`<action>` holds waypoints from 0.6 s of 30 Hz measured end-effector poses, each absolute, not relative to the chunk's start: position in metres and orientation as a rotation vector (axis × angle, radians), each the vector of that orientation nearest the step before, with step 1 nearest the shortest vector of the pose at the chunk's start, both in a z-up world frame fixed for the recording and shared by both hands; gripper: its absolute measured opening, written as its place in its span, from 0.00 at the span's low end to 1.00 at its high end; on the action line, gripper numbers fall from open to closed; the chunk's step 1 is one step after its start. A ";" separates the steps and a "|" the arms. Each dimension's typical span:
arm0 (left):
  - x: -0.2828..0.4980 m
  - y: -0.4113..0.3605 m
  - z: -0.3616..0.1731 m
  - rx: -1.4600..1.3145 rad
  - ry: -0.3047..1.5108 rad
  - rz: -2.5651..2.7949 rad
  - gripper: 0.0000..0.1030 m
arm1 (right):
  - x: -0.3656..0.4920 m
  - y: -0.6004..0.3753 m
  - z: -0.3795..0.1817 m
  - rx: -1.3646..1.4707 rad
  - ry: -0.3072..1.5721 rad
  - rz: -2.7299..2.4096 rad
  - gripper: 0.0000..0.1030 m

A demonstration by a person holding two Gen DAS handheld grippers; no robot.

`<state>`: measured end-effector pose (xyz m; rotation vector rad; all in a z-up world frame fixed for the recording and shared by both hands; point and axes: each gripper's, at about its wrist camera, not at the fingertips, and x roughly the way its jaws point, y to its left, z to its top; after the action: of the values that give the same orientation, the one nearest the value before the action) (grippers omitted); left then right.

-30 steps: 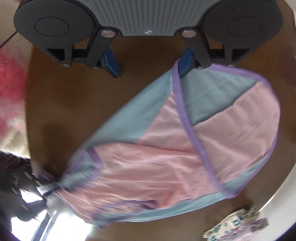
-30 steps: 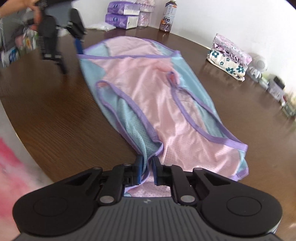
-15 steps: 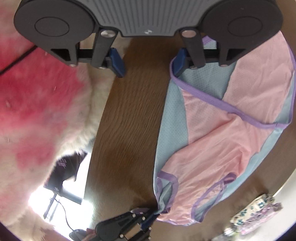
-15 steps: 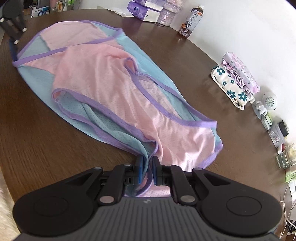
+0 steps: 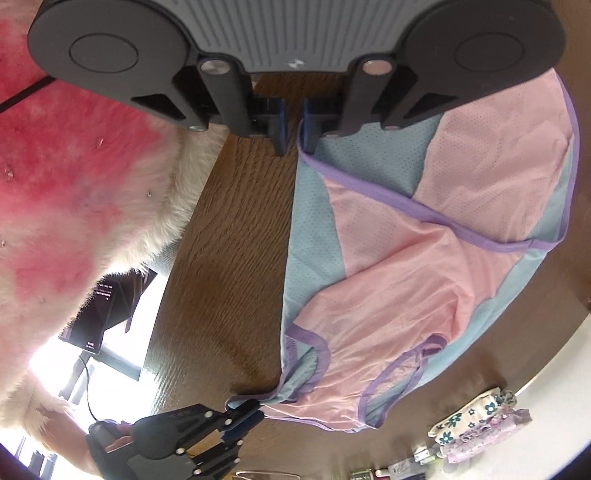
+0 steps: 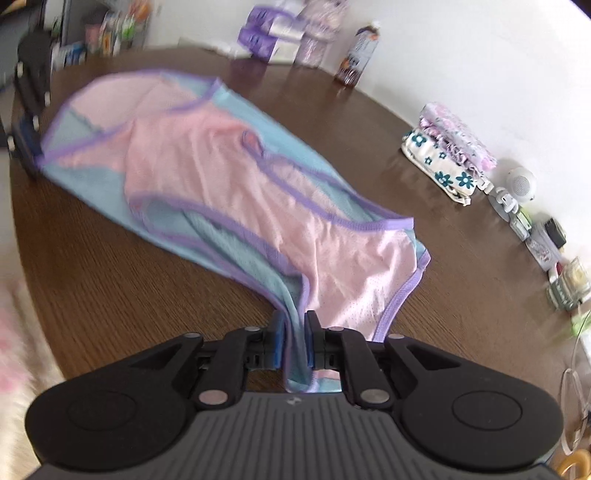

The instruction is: Fold clothes

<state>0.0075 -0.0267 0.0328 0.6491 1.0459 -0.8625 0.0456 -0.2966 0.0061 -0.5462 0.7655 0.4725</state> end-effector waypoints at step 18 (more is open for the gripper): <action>0.011 0.018 0.041 0.008 0.567 -0.298 0.91 | 0.018 -0.258 -0.018 -0.019 0.507 0.272 0.96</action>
<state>0.0109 0.0179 0.0412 0.0080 0.5669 -0.2984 0.0175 -0.2583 -0.0181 -0.0187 0.5070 0.2718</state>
